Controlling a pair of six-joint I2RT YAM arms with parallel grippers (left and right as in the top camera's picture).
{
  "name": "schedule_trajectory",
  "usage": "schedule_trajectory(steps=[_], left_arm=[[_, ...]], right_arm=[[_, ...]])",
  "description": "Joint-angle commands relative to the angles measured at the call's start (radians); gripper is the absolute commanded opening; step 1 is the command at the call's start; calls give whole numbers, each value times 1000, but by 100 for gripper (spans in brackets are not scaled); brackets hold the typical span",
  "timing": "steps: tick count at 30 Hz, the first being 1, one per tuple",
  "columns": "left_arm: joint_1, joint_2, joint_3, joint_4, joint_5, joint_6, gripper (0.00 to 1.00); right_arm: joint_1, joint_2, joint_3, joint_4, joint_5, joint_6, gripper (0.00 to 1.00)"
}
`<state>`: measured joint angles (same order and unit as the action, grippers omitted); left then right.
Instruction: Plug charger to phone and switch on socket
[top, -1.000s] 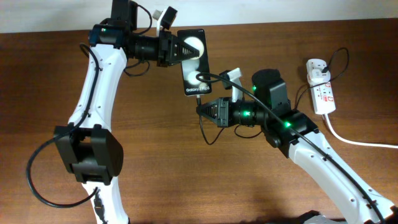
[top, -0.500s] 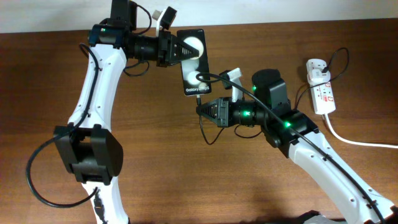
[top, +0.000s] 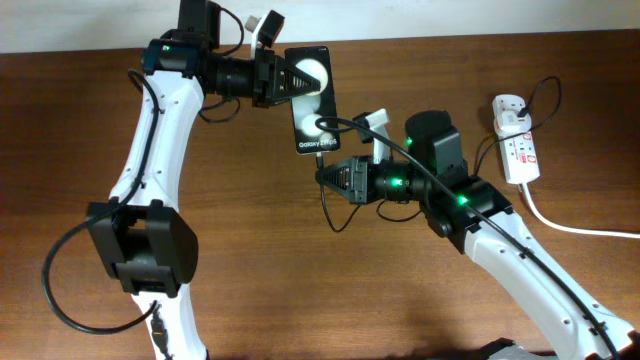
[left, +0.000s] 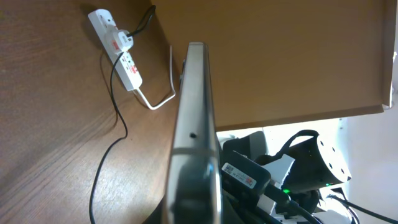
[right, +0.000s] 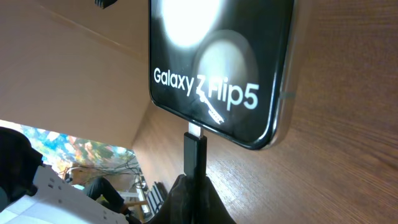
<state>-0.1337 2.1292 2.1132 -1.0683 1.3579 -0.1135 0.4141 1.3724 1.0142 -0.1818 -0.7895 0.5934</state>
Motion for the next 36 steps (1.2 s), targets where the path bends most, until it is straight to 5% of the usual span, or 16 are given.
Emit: schedule_trajectory(steps=[1, 16, 36], left_arm=[[-2, 3, 16, 2, 60, -5, 0], [-3, 3, 16, 2, 60, 0, 0], [-4, 3, 16, -121, 40, 172, 0]], right_arm=[[5, -18, 3, 8, 16, -12, 4], [4, -18, 3, 61, 17, -12, 4], [3, -18, 3, 93, 27, -8, 4]])
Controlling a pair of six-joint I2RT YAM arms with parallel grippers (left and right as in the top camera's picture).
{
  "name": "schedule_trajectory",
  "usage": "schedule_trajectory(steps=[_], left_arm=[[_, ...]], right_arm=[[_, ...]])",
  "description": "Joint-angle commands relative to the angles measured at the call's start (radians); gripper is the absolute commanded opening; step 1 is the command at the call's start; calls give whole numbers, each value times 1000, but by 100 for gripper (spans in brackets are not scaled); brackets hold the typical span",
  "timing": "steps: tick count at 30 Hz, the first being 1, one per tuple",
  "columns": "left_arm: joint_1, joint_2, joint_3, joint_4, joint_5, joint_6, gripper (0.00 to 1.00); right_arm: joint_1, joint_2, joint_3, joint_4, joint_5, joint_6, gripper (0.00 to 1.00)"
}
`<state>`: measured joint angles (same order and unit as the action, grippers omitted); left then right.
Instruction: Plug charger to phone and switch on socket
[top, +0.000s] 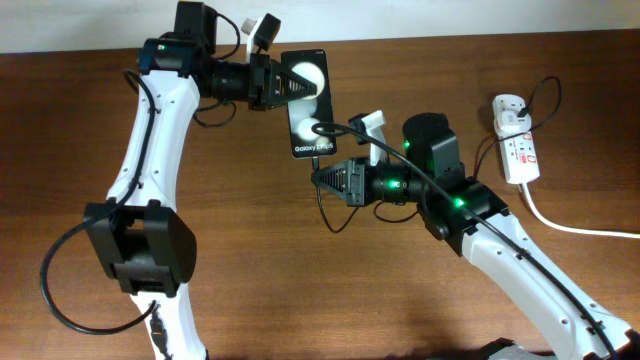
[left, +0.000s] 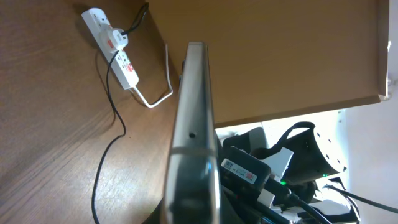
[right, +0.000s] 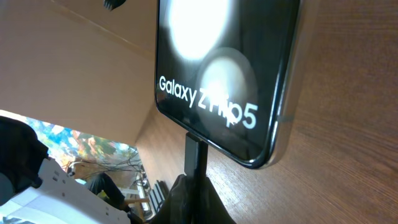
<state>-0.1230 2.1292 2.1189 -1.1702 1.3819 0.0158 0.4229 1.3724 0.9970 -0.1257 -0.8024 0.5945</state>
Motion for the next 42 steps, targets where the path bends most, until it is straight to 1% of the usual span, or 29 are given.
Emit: schedule_trajectory(steps=[1, 13, 19, 22, 27, 33, 36, 38, 42], left_arm=[[-15, 3, 10, -20, 16, 42, 0], [-12, 3, 10, -19, 16, 42, 0], [-12, 3, 10, -19, 16, 42, 0], [-12, 3, 10, -19, 16, 42, 0], [-12, 3, 10, -19, 10, 42, 0], [-12, 3, 10, -21, -95, 42, 0], [-12, 3, 10, -33, -143, 42, 0], [-12, 3, 10, -45, -177, 42, 0], [-17, 3, 10, -98, -309, 42, 0]], right_arm=[[-5, -18, 20, 37, 40, -10, 4], [-4, -18, 20, -18, 24, -11, 5], [-4, -18, 20, -32, 21, -14, 16], [-4, -18, 20, -36, 21, -14, 18], [-4, -18, 20, -36, 17, -14, 26], [-4, -18, 20, -43, 17, -14, 37], [-4, -18, 20, -43, 17, -15, 38], [-4, -18, 20, -46, 17, -22, 43], [-4, -18, 20, -89, 29, -45, 45]])
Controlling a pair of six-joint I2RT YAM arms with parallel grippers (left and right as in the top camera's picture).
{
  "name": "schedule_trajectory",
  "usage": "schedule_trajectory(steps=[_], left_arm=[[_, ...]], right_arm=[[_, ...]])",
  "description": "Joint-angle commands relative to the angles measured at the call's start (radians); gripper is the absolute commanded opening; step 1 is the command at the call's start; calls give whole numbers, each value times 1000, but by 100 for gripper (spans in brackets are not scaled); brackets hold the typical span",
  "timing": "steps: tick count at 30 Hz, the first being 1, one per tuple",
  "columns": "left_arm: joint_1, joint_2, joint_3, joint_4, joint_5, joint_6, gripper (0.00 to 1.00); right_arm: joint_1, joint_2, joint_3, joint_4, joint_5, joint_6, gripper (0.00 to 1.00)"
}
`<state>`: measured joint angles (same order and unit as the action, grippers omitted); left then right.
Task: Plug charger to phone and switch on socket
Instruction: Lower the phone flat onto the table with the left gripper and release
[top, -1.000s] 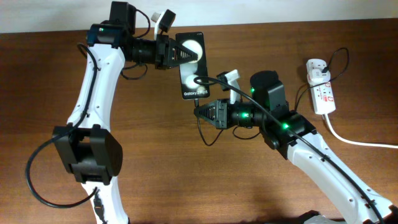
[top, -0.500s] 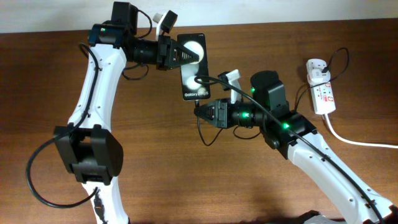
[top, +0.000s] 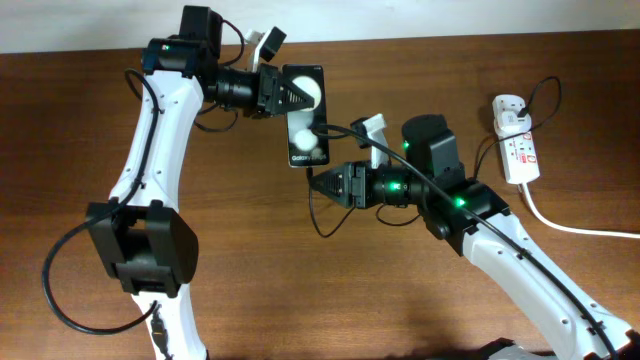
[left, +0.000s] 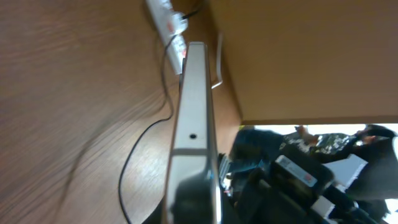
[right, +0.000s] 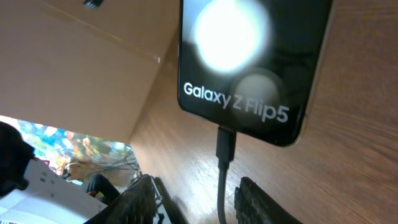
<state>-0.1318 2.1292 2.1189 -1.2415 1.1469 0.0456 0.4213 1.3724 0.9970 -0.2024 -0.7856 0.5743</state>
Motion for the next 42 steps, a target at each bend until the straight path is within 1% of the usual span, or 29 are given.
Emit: schedule_trajectory(steps=[1, 5, 8, 11, 17, 20, 21, 23, 25, 28, 32, 38, 42], left_arm=[[-13, 3, 8, -33, -98, 13, 0], [-37, 3, -10, -35, -172, 12, 0], [-42, 3, -55, -26, -198, 12, 0], [-42, 3, -85, -16, -254, 12, 0], [-42, 3, -190, 98, -254, -1, 0], [-42, 3, -276, 180, -259, -35, 0], [-42, 3, -289, 194, -262, -36, 0], [-42, 3, -321, 228, -298, -79, 0], [-42, 3, -346, 262, -306, -87, 0], [-42, 6, -350, 275, -417, -124, 0], [-42, 68, -350, 291, -422, -165, 0], [-42, 158, -350, 291, -418, -165, 0], [-42, 169, -350, 291, -419, -165, 0]], right_arm=[[-3, -18, 20, -15, 12, -28, 46], [-3, -18, 20, -31, 13, -28, 46], [-3, -18, 20, -68, 16, -47, 47], [-3, -18, 20, -103, 36, -47, 47], [-3, -18, 20, -135, 39, -66, 47], [-3, -18, 20, -148, 40, -70, 47], [-3, -18, 20, -150, 40, -70, 47], [-3, -18, 20, -153, 40, -70, 47], [-3, -18, 20, -159, 43, -70, 47], [-3, -18, 20, -162, 43, -73, 47], [-3, -18, 20, -173, 42, -78, 47], [-3, -18, 20, -196, 43, -100, 47], [-3, -18, 20, -196, 43, -100, 47]])
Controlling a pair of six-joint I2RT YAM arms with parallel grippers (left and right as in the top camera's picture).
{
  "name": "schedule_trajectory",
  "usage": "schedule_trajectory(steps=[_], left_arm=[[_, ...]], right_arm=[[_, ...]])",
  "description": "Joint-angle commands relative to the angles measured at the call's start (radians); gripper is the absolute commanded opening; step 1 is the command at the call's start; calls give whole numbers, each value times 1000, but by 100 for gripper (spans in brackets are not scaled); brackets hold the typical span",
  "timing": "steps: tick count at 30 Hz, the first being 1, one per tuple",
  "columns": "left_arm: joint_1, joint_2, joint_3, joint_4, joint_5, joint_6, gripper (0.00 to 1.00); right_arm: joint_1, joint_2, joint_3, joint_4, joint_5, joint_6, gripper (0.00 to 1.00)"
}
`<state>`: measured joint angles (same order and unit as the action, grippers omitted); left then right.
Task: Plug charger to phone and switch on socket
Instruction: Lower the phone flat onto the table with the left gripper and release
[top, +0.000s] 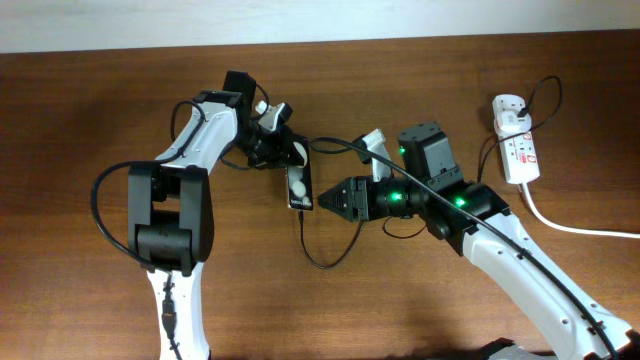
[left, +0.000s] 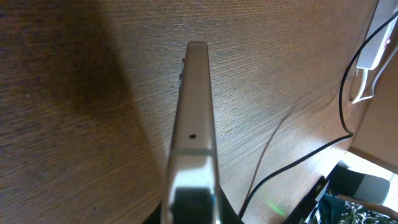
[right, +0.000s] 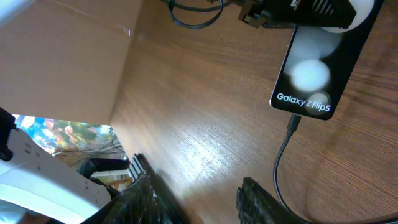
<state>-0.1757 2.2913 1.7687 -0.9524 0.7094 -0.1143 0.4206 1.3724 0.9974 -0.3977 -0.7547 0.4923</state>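
The black phone, its screen reading Galaxy Z Flip5, is low at the table's middle. My left gripper is shut on its far end. In the left wrist view the phone shows edge-on between the jaws. The black charger cable is plugged into the phone's near end and loops over the table. My right gripper stands open just right of the plug, holding nothing, its fingers spread. The white socket strip lies at the far right with the charger's plug in it.
A white mains lead runs from the strip off the right edge. The brown wooden table fills the view. The strip's end shows at the left wrist view's top right corner.
My left gripper has brought the phone down and toward the table's middle, the arm now folded in. My right gripper has drawn back from the plug and stays open. The cable remains in the phone.
At first my left gripper held the phone raised at the back while my right gripper was shut on the plug, set in its port. That held at the following moment. Then the right gripper was open with the plug left in. Now the phone is low at mid-table.
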Motion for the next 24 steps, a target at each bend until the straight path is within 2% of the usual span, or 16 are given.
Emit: schedule_trajectory(steps=[1, 7, 9, 22, 24], left_arm=[[1, 7, 0, 2, 19, -5, 0], [0, 7, -1, 1, 18, -10, 0], [0, 11, -1, -2, -15, -81, 0], [-1, 72, -1, -2, -27, -84, 0], [-1, 72, -1, -2, -52, -84, 10]], right_arm=[[-2, -18, 20, -2, 12, -18, 47], [-2, -18, 20, -4, 12, -18, 47], [-2, -18, 20, -4, 12, -18, 47], [-2, -18, 20, -18, 38, -18, 47], [-2, -18, 20, -18, 38, -18, 47]])
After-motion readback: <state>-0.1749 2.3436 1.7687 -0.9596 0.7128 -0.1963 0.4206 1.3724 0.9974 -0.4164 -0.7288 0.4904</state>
